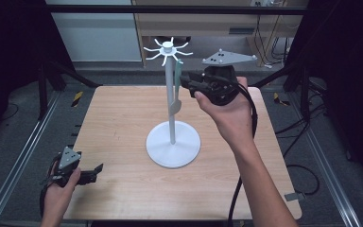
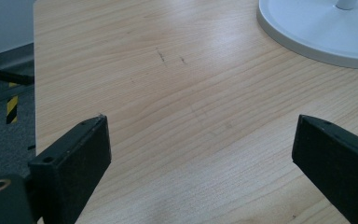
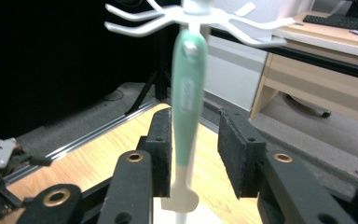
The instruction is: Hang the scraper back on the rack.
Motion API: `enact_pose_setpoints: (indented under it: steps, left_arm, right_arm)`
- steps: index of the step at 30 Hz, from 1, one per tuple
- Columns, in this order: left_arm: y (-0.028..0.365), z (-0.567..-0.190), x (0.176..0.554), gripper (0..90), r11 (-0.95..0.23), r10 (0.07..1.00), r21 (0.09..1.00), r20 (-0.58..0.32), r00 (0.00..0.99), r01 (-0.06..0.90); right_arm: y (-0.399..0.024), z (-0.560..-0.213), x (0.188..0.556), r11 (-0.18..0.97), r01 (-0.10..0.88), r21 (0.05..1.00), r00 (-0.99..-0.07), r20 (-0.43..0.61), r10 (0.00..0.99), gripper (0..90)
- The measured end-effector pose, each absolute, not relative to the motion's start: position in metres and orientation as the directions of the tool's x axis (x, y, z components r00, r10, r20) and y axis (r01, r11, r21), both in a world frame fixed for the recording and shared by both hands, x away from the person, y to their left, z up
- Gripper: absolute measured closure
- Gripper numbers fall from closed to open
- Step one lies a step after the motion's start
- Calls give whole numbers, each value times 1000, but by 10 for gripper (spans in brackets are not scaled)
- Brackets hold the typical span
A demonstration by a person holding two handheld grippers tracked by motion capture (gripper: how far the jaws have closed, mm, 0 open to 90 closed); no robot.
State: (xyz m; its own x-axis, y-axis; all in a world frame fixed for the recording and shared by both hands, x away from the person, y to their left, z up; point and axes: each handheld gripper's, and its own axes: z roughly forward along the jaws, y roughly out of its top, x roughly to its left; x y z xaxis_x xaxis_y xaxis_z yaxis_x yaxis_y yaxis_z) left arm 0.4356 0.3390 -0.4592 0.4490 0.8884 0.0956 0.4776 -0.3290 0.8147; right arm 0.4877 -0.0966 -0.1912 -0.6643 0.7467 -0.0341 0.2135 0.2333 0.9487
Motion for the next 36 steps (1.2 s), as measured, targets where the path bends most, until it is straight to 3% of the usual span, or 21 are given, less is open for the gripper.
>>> enact_pose_setpoints:
  steps: [4, 14, 22, 36]
  left_arm:
    - [339, -459, 436, 37, -332, 890, 812, 100, 446, 480]
    - [339, -460, 435, 36, -327, 892, 813, 98, 441, 481]
    - [338, -460, 436, 36, -339, 890, 810, 110, 443, 478]
    - [337, -462, 437, 36, -339, 896, 811, 123, 427, 477]
  right_arm:
    - [-108, -200, 485, 238, 235, 942, -635, -37, 772, 580]
    - [-138, -252, 483, 215, 293, 932, -525, -31, 851, 219]
    - [-160, -305, 482, 197, 326, 925, -489, -13, 872, 112]
    - [-186, -382, 475, 104, 380, 919, -477, 99, 873, 73]
